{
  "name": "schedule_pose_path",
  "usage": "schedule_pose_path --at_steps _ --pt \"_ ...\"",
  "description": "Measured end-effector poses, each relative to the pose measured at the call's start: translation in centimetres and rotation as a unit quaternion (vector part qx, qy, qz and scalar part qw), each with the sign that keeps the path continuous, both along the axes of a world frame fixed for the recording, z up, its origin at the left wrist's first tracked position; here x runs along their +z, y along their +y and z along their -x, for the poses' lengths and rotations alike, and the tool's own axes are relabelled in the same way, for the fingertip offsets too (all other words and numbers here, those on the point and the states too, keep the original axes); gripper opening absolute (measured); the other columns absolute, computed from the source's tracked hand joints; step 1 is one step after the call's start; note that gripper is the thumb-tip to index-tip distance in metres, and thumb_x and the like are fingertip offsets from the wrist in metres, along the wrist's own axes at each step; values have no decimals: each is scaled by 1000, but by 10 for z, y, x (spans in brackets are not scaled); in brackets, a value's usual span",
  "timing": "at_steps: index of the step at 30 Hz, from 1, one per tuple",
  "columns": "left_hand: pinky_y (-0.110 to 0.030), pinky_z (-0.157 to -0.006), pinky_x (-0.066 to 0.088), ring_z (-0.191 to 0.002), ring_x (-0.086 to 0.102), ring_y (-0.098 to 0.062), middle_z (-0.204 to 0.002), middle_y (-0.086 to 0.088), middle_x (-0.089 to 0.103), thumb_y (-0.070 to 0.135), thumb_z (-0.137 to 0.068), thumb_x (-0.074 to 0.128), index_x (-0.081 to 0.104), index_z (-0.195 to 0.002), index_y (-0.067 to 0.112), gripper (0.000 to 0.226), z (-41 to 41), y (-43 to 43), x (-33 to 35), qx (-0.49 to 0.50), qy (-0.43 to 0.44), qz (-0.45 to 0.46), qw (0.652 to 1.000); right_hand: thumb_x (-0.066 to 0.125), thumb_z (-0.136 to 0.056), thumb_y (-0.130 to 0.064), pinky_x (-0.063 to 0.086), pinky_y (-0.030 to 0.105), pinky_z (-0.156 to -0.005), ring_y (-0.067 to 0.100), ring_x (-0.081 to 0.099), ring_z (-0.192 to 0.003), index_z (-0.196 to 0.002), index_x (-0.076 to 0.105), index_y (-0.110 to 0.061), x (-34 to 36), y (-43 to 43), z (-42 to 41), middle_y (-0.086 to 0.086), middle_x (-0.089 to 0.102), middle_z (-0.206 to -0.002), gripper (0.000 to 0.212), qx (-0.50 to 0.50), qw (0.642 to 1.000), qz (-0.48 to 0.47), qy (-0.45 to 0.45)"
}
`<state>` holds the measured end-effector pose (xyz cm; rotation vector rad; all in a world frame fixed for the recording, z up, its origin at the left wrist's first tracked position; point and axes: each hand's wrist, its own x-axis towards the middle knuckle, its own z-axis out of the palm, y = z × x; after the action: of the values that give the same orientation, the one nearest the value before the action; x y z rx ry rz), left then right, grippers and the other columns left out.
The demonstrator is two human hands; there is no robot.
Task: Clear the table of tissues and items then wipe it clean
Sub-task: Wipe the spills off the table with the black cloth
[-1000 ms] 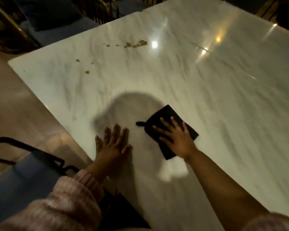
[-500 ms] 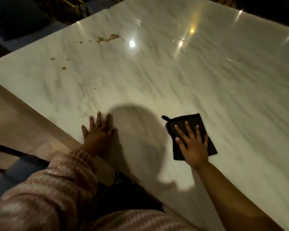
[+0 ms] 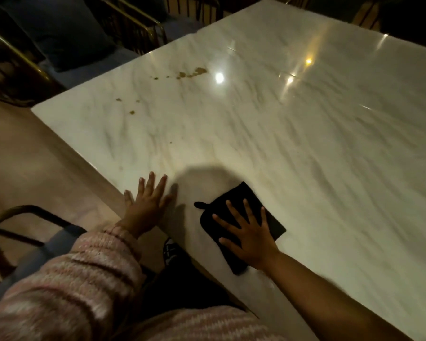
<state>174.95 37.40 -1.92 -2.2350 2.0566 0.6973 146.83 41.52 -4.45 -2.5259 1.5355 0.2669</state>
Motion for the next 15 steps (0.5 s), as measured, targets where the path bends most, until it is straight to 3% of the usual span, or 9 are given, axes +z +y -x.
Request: schedule_pose_path --at_steps 2,4,6,11,15 --pt "-57 -111 -6 -144 -16 -22 -156 3 -21 52 -96 17 -8 -148 38 59 -15 -6 2 20 0 12 1000 8 -91 -69 6 68 -101 41 8 -143 -144 11 -51 2 -17 -17 -5 18 -157 56 40 999 -11 -33" --pt "-57 -111 -5 -144 -16 -22 -156 4 -19 52 -96 19 -6 -148 39 59 -30 -14 4 39 -1 26 999 2 -84 -75 -16 61 -104 35 -14 -142 -140 -1 -59 1 -38 -37 -12 -1 -158 58 66 995 -15 -80" --pt "-57 -111 -5 -144 -17 -21 -156 5 -20 52 -96 20 -6 -147 40 59 -47 -25 4 50 -2 29 998 -2 -79 -77 -28 54 -101 30 -25 -140 -135 -9 -63 -1 -59 -56 -17 -13 -155 58 82 991 -9 -105" --pt "-58 -111 -6 -143 -20 -21 -155 5 -23 52 -96 20 -11 -146 40 61 -104 -72 9 53 -13 41 998 -3 -75 -77 -28 52 -101 28 -28 -140 -133 -11 -64 2 -128 -116 -18 -18 -154 60 88 991 -20 -97" --pt "-56 -111 -9 -141 -24 -20 -153 6 -28 63 -91 12 -17 -144 38 66 -161 -131 12 35 -34 44 998 -18 -66 -80 -22 56 -103 28 -30 -138 -124 -26 -66 3 -192 -179 -17 -25 -150 60 77 994 -17 -82"
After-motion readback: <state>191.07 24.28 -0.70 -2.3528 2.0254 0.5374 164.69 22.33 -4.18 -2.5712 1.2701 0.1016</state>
